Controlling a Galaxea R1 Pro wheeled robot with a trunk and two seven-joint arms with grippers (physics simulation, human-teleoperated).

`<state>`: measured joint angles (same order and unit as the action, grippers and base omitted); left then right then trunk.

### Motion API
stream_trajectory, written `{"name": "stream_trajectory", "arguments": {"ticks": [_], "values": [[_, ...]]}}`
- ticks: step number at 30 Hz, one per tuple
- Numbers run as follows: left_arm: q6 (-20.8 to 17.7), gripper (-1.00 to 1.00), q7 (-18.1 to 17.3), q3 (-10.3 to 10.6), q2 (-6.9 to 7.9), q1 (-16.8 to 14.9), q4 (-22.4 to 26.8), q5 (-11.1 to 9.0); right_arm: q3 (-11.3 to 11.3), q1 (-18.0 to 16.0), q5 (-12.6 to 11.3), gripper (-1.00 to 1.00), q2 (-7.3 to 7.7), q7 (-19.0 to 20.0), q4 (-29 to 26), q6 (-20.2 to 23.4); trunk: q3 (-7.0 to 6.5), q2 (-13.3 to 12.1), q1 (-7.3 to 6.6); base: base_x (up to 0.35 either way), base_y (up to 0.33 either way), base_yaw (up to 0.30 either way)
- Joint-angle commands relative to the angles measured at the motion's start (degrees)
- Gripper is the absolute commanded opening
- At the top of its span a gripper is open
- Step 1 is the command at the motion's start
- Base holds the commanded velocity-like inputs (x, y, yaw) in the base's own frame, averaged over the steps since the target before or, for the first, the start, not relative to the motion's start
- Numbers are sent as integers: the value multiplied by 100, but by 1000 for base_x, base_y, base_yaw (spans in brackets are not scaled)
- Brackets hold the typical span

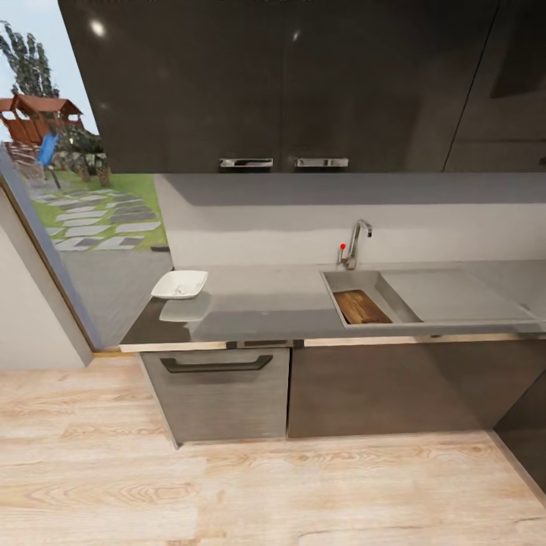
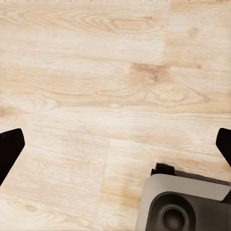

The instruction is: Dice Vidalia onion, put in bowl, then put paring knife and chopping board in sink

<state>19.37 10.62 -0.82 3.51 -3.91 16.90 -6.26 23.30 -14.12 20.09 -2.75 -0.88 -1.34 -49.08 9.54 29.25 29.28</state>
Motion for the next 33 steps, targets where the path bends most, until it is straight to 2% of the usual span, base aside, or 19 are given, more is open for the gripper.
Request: {"name": "stream_trajectory", "arguments": {"ticks": [1,7,12,17,33], "values": [[23,100,-8,12,1,-1,-4,-60,54,-3,56,100,0,-9,-2,-13,1,9,2,0,0,0],[18,100,-16,27,-24,-1,-16,-63,89,-4,49,100,12,-50,-36,-13,-52,9,2,0,0,0],[19,100,-16,37,-204,-2,-119,-68,108,-3,40,100,160,-534,-67,-13,-97,9,2,0,0,0],[22,100,-16,38,-313,-2,-225,-70,104,-3,40,100,191,-658,-68,-11,-143,9,2,0,0,0],[23,100,-16,25,-342,-3,-283,-77,88,-3,47,100,196,-673,-59,-5,-288,9,2,0,0,0]]}}
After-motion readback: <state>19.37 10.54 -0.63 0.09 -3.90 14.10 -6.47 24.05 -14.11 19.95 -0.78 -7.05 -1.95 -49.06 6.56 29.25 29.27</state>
